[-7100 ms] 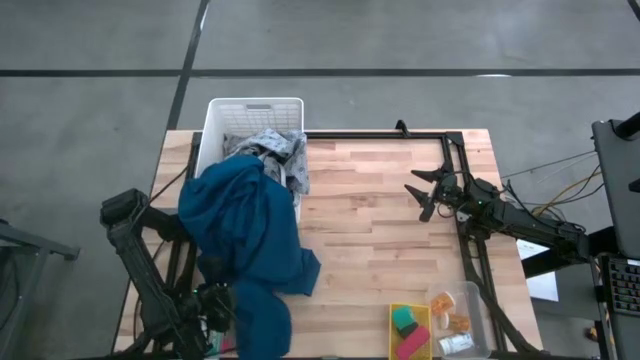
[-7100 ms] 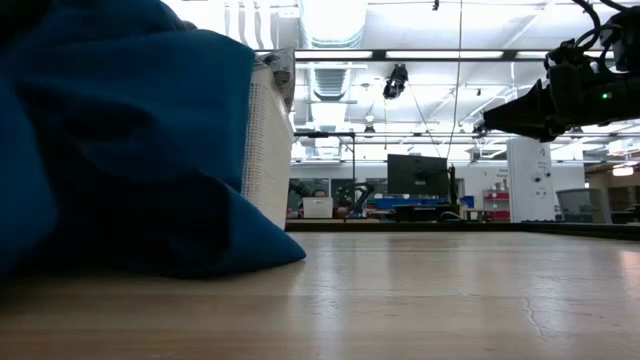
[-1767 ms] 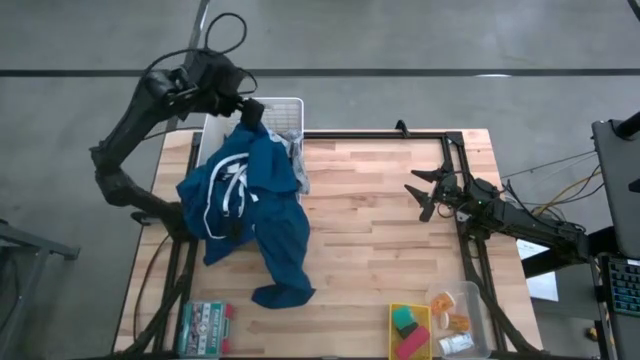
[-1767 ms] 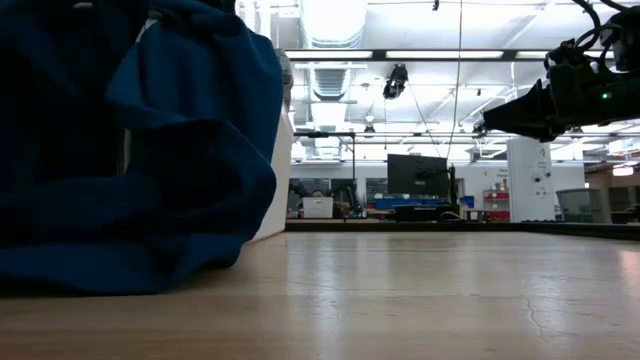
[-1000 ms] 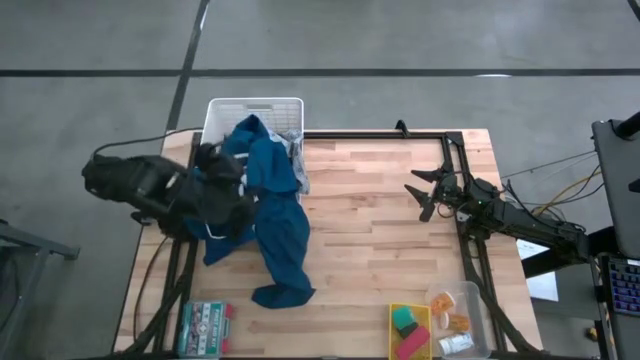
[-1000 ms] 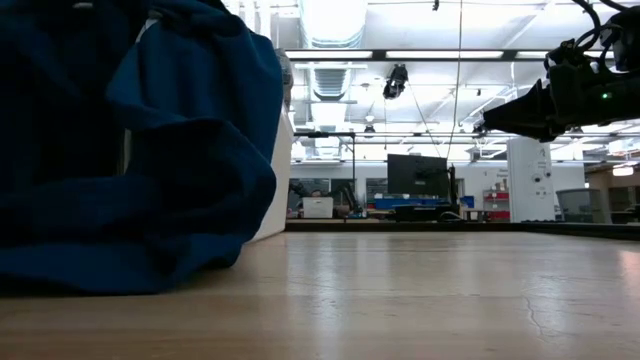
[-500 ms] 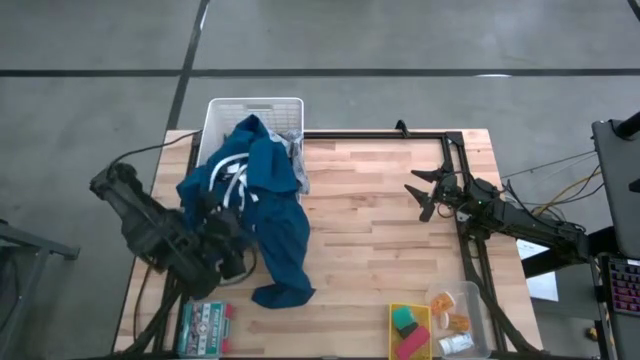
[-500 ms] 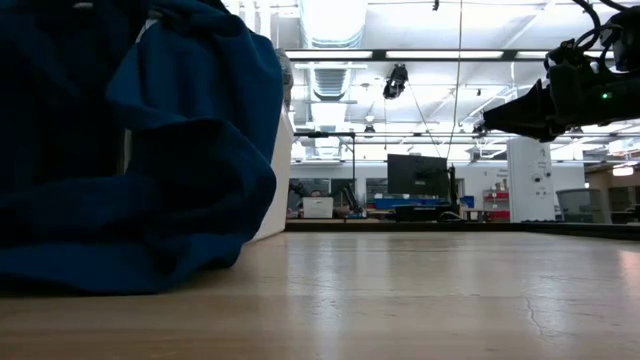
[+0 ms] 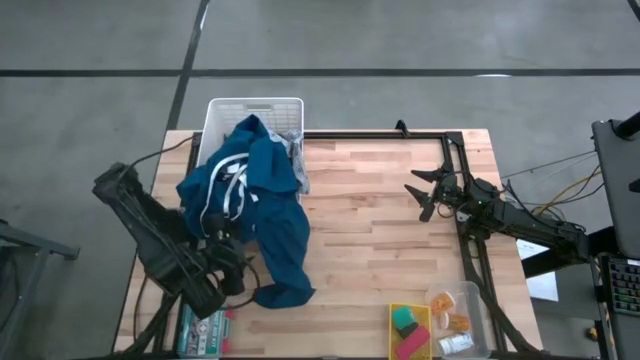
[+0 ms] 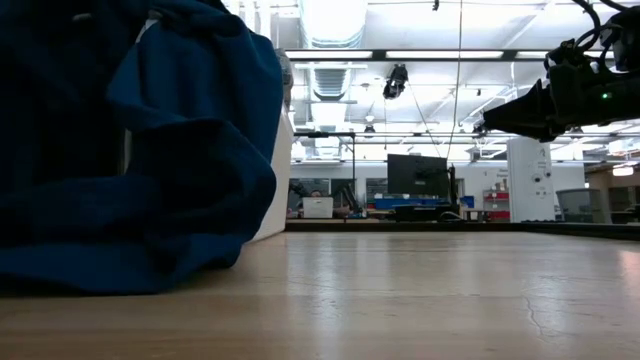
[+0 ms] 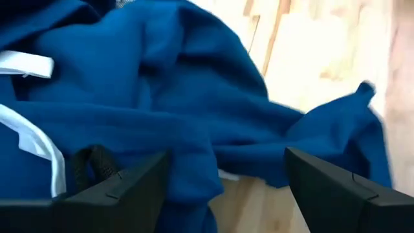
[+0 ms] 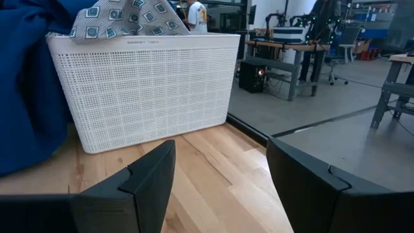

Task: Pick & Place Medicine items
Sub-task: Put the blue patient gown into the white laundry bin

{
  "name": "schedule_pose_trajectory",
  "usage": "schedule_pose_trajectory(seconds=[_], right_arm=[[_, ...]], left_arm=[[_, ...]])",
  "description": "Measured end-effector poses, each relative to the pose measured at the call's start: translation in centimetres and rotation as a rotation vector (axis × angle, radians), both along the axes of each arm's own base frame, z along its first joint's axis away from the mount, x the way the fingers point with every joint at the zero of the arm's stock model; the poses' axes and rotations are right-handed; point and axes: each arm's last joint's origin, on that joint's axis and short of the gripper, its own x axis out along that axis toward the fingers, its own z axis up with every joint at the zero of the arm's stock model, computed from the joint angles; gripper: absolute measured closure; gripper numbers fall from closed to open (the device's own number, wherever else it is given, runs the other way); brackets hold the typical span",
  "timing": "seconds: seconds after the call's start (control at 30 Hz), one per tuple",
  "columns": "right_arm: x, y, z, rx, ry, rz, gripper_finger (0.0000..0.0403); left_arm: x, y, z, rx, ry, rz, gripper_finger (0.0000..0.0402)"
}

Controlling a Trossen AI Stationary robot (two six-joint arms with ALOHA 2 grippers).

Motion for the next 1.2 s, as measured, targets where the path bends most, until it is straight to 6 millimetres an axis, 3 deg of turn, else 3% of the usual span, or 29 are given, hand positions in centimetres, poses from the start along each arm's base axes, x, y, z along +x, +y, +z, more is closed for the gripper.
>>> schedule_pose_trajectory(seconds=[0.2, 0.33, 0.57, 0.67, 0.8, 0.93, 1.03, 1.2], right_arm=[[0.0, 0.0, 0.0, 0.000, 0.000, 0.000, 0.0165], [0.0, 0.0, 0.0, 0.000, 0.000, 0.000, 0.0165], [0.0, 0.0, 0.0, 0.000, 0.000, 0.000, 0.0165], [0.0, 0.0, 0.0, 0.000, 0.000, 0.000, 0.0165], [0.0, 0.0, 0.0, 0.000, 0.000, 0.000, 0.0165], [0.0, 0.0, 0.0, 0.000, 0.000, 0.000, 0.0165], [0.0, 0.0, 0.0, 0.000, 0.000, 0.000, 0.0165], [0.0, 0.0, 0.0, 0.000, 0.000, 0.000, 0.0165]], left_arm=[[-0.2, 0.3, -1.6, 0.080, 0.046, -0.020, 0.0099], [-0.2, 0.2, -2.3, 0.005, -0.003, 0.063, 0.0100], [0.1, -0.8, -2.7, -0.414, -0.042, 0.340, 0.0102], [-0.1, -0.9, -3.0, -0.501, -0.018, 0.472, 0.0102], [-1.2, -0.3, -3.8, -0.590, 0.058, 0.786, 0.0102], [-2.2, 0.1, -4.3, -0.596, 0.126, 1.034, 0.0102], [-2.7, 0.6, -4.5, -0.531, 0.144, 1.073, 0.0102], [-2.7, 1.5, -4.9, -0.446, 0.072, 0.942, 0.0102]])
